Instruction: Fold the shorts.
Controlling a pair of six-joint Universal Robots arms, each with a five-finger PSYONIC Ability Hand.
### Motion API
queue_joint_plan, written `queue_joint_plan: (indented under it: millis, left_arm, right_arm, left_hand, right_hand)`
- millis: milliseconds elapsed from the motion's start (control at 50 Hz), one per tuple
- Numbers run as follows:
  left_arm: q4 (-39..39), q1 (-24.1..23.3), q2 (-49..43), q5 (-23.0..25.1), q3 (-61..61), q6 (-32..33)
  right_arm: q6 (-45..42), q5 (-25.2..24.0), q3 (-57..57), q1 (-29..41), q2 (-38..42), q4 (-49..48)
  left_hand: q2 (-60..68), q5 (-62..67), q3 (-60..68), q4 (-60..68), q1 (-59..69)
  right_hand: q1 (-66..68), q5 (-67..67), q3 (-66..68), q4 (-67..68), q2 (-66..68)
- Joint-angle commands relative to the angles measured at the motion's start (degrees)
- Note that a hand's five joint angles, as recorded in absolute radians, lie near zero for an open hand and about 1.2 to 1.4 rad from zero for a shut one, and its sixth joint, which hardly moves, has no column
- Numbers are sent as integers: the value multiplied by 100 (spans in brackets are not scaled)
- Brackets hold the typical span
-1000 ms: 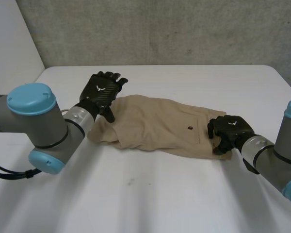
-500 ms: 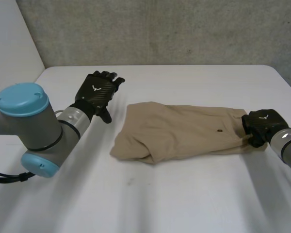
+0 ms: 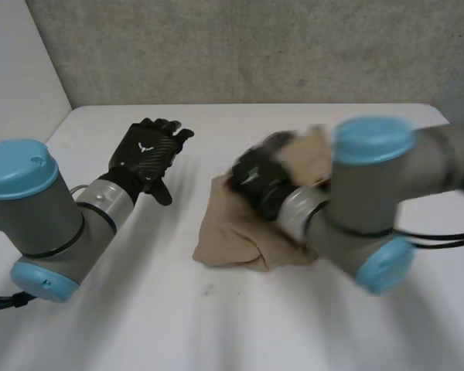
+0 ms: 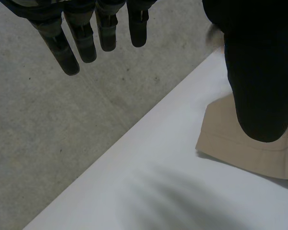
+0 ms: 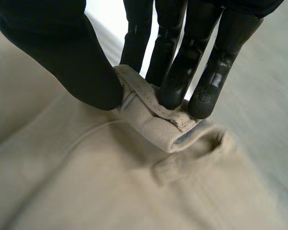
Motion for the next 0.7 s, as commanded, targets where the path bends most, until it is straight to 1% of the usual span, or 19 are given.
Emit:
queue_joint_plan:
  millis: [20,60,100,160,180,200,240,260,300,320,380,400,460,480,540,600,620,680,700]
  left_arm:
    - [9,94,79,0,-129,0]
    - [9,112,79,0,-120,0]
    - [26,129,79,18,-76,0]
    - [44,129,79,9,-15,0]
    - [70,120,79,9,46,-8]
    - [70,112,79,9,99,-26]
    - [70,103,62,0,240,-70]
    - [62,77,44,-9,310,-113]
    - [61,41,26,-9,390,-167]
    - [61,-28,0,-9,668,-550]
    - [44,-169,-87,0,890,-939]
    - [27,-318,-184,0,1065,-1166]
    - [9,-495,-290,18,1251,-1371]
    - [9,-747,-473,52,1530,-1580]
    - [0,-882,-615,79,1699,-1678]
    - [-113,-1057,-983,114,2067,-1749]
    - [-166,-1092,-1063,140,2147,-1749]
    - [-369,-1207,-1292,290,2359,-1757]
    - [-543,-1250,-1518,429,2533,-1766]
  right_arm:
    - [-626,-399,-388,605,718,186]
    - [-573,-399,-397,570,701,150]
    - [-346,-364,-362,535,675,63]
    - [85,-337,-292,500,491,-34]
    - [269,-337,-248,474,368,-60]
    - [680,-337,-135,404,62,-87]
    - [1139,-364,41,307,-247,-122]
    - [1576,-364,216,202,-510,-174]
    - [1783,-355,297,148,-618,-210]
    - [2392,-329,515,-78,-888,-315]
    - [3064,-320,683,-334,-1109,-342]
    - [3492,-302,788,-518,-1240,-342]
    - [4066,-285,894,-809,-1347,-342]
    - [4355,-267,938,-984,-1365,-325]
    - [4795,-153,1000,-1231,-1374,-307]
    - [4902,-30,1018,-1319,-1365,-307]
    - [4929,188,1009,-1407,-1347,-298]
    - [4929,409,974,-1443,-1321,-298]
    - [4929,514,930,-1434,-1312,-298]
  left_hand:
    - [-62,-169,-114,-93,-48]
    - [-62,-169,-114,-93,-48]
    - [-62,-169,-114,-93,-48]
    - [-62,-169,-114,-93,-48]
    - [-45,-152,-98,-77,-31]
    - [-45,-152,-97,-76,-31]
    - [-28,-135,-81,-60,-14]
    - [-28,-135,-81,-60,-14]
    - [-11,-118,-64,-43,3]
    - [5,-101,-47,-26,19]
    - [22,-84,-30,-9,36]
    - [72,-34,20,41,86]
    - [107,0,54,75,120]
    - [140,33,87,108,154]
    - [157,50,104,125,171]
    - [224,117,171,193,238]
    - [258,151,205,226,271]
    - [325,218,273,294,339]
    - [392,285,339,360,406]
  right_hand:
    - [1497,480,144,212,392]
    - [-923,-1940,-2276,-2208,-2028]
    - [-2576,-3593,-3929,-3861,-3680]
    - [-3321,-4338,-4674,-4606,-4425]
    - [-3707,-4724,-5060,-4992,-4811]
    - [-4444,-5460,-5796,-5728,-5548]
    - [-4527,-5543,-5879,-5811,-5631]
    - [-4527,-5543,-5879,-5811,-5631]
    - [-4527,-5543,-5879,-5811,-5631]
    - [-4527,-5543,-5879,-5811,-5631]
    - [-4527,-5543,-5879,-5811,-5631]
    - [-4527,-5543,-5879,-5811,-5631]
    - [-4527,-5543,-5879,-5811,-5631]
    - [-4527,-5543,-5879,-5811,-5631]
    - [-4527,-5543,-5879,-5811,-5631]
    - [-4527,-5543,-5879,-5811,-5631]
    - [-4527,-5543,-5879,-5811,-5631]
    - [-4527,-5543,-5879,-5811,-5631]
    - [-4527,-5543,-5879,-5811,-5631]
